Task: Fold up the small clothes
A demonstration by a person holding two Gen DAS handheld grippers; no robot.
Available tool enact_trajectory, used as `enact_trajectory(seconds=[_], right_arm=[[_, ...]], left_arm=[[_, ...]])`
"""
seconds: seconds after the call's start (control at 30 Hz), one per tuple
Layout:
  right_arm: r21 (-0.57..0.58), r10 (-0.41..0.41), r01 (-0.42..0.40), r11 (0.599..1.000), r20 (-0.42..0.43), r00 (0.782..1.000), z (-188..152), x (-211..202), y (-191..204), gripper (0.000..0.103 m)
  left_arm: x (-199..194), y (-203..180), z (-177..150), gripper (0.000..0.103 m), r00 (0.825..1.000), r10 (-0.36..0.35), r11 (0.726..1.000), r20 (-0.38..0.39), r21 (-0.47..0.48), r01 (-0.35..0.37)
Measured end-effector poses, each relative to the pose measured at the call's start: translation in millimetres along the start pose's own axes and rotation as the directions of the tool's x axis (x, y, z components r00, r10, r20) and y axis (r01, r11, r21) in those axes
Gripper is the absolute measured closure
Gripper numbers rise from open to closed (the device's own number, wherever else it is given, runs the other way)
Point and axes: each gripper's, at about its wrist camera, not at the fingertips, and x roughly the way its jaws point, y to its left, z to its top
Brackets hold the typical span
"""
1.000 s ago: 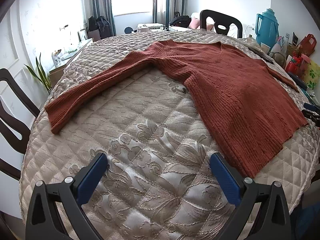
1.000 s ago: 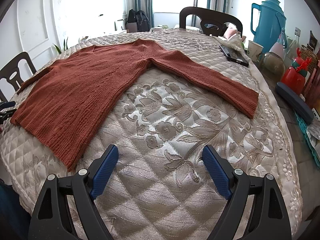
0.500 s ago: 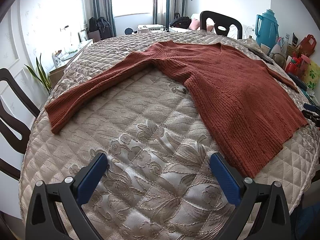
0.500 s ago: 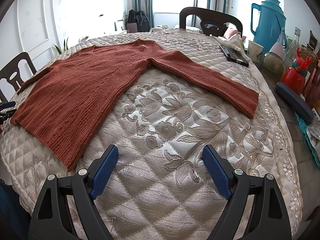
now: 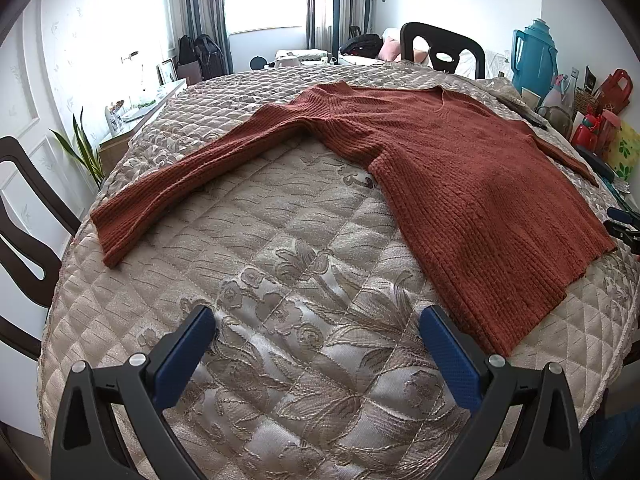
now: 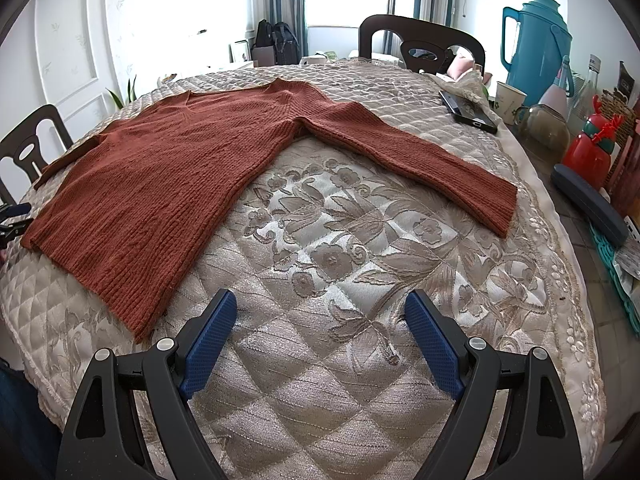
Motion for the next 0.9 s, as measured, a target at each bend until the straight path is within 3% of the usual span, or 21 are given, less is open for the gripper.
enact_trajectory(seconds=[0.9], right_arm=[[0.002,-0.002,0.002,1.0,-0.003,1.0,0.3,-0.5,0.2,0.016]], left_arm=[[2.3,3.0,3.5,0.0,1.0,0.011,1.0,-0.013,-0.01,-0.011]])
